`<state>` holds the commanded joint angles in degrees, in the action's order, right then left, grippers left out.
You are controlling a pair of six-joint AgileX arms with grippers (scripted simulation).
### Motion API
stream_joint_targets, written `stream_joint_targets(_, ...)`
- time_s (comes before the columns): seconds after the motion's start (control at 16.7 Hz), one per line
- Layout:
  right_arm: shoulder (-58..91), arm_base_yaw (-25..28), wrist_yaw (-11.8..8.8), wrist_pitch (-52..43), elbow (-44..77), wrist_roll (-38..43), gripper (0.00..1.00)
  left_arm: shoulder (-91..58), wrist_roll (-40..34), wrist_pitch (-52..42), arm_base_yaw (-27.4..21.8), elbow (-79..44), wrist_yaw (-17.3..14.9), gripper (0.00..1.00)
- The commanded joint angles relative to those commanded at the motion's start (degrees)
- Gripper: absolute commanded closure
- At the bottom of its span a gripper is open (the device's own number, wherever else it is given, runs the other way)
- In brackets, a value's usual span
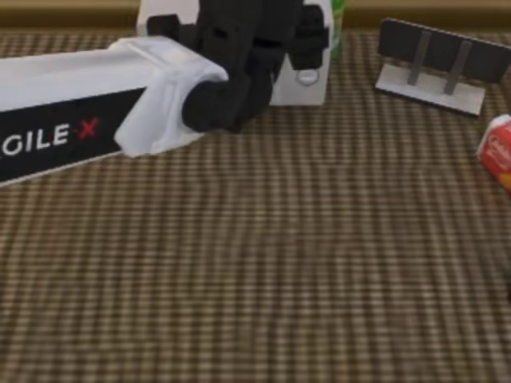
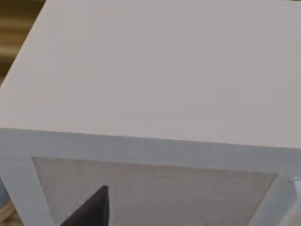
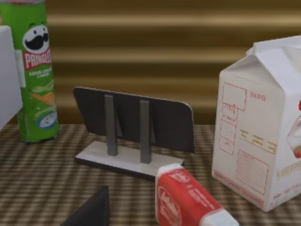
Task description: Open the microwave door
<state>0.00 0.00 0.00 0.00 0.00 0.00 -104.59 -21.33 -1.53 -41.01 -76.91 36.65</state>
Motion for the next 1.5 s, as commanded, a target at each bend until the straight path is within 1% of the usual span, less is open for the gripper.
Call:
stream_joint_targets(0.12, 0.0, 0.0, 0.0, 0.0, 0.0, 0.0, 0.00, -5.3, -0.9, -0.6, -2.2, -3.6, 2.0, 0.00)
stream_joint_targets(0.24, 0.0, 0.0, 0.0, 0.0, 0.0, 0.0, 0.00, -8.4, -1.3, -1.1, -3.5, -5.7, 3.1, 0.00)
stream_joint_targets(0.54, 0.0, 0.0, 0.0, 0.0, 0.0, 0.0, 0.00, -9.2, -1.4, -1.2, -3.8, -6.1, 3.4, 0.00)
stream_joint_targets(0.78, 0.0, 0.0, 0.0, 0.0, 0.0, 0.0, 0.00, -11.4, -0.6, -0.5, -2.8, -8.1, 2.4, 0.00)
stream_joint_targets(1.14, 0.0, 0.0, 0.0, 0.0, 0.0, 0.0, 0.00, -21.9, 2.4, 2.3, 1.8, -17.7, -1.6, 0.00)
stream_joint_targets(1.44, 0.0, 0.0, 0.0, 0.0, 0.0, 0.0, 0.00, -22.6, 2.7, 2.5, 2.2, -18.4, -2.0, 0.00)
stream_joint_targets(1.5, 0.0, 0.0, 0.0, 0.0, 0.0, 0.0, 0.00, -22.6, 2.7, 2.5, 2.2, -18.4, -2.0, 0.08)
